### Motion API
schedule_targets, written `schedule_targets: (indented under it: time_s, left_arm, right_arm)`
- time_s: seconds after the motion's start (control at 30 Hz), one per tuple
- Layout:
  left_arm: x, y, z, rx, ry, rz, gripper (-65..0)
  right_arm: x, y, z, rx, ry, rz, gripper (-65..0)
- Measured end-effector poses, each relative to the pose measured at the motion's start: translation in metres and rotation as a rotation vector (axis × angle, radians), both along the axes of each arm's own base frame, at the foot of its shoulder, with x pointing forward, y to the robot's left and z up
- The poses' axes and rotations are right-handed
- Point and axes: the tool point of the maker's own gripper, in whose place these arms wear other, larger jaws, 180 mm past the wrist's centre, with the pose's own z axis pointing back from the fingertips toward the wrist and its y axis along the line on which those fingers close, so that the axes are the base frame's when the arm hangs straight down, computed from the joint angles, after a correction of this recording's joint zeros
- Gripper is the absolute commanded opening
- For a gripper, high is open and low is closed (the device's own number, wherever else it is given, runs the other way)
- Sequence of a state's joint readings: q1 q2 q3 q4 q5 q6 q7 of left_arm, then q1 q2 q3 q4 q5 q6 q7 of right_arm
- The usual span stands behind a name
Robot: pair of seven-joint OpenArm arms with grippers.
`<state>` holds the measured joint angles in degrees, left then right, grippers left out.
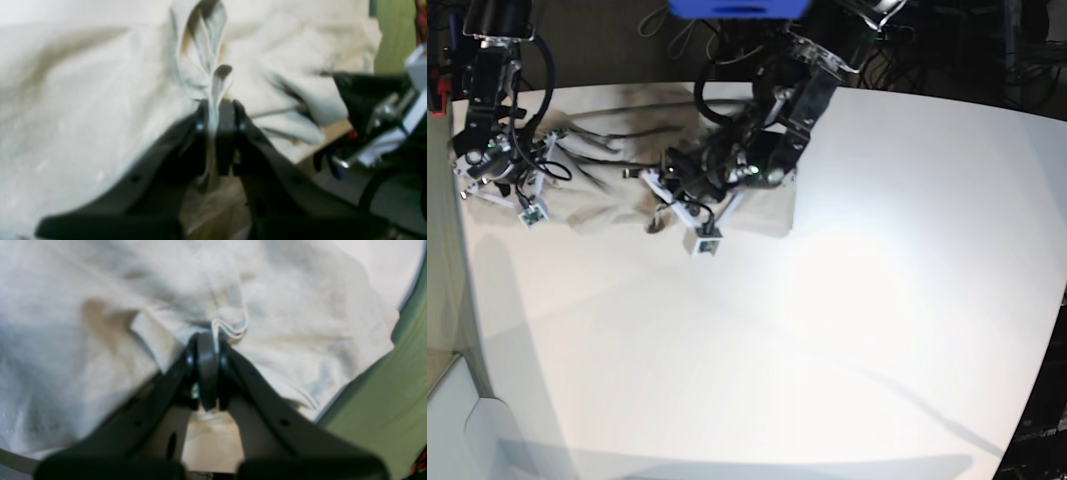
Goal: Layout the t-shirt on the table in an organized manner, then fold the t-shirt properly
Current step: 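Carry the strip end with the left gripper toward the right gripper, then lower the folded end onto the strip and open the left gripper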
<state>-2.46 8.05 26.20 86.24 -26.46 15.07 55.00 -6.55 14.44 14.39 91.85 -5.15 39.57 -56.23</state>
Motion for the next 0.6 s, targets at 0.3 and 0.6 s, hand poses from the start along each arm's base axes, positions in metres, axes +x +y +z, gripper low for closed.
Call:
schedule_targets:
  time_s: [0.3,0.6]
  left_arm:
    - [-0.003,-0.013,0.006,0.001,-0.020,-0.053,-64.7]
    - [-0.003,-0.013,0.006,0.002,-0.021,-0.054,-44.1]
  right_arm:
    - [0.006,0.002,0.002,0.004,-0.009,0.002,-65.0]
    - [0.006,0.002,0.002,0.004,-0.008,0.003,-65.0]
